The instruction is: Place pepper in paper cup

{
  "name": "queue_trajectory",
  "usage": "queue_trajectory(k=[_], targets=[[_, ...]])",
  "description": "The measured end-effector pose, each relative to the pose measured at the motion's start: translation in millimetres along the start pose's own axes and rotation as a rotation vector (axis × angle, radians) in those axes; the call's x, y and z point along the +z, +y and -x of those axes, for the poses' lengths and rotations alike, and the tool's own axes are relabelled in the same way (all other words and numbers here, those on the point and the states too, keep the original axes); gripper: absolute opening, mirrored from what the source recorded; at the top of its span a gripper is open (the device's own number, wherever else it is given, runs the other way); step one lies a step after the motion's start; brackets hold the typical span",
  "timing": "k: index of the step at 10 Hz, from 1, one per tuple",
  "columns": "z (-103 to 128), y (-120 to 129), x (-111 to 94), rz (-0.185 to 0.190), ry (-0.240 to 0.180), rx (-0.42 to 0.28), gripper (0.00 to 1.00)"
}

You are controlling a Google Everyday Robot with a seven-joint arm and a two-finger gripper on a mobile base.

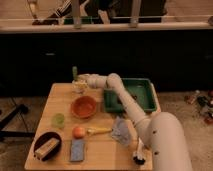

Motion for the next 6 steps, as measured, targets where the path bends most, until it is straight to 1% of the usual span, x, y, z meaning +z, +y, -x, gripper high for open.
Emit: queue_trajectory(k=[3,4,6], targets=[[1,1,-3,0.000,-0.004,-0.002,0.80],[2,1,-5,-0.004,-0.006,-0.004,0.80],[4,-1,-14,-0.024,-0.011,-0.010,0.80]])
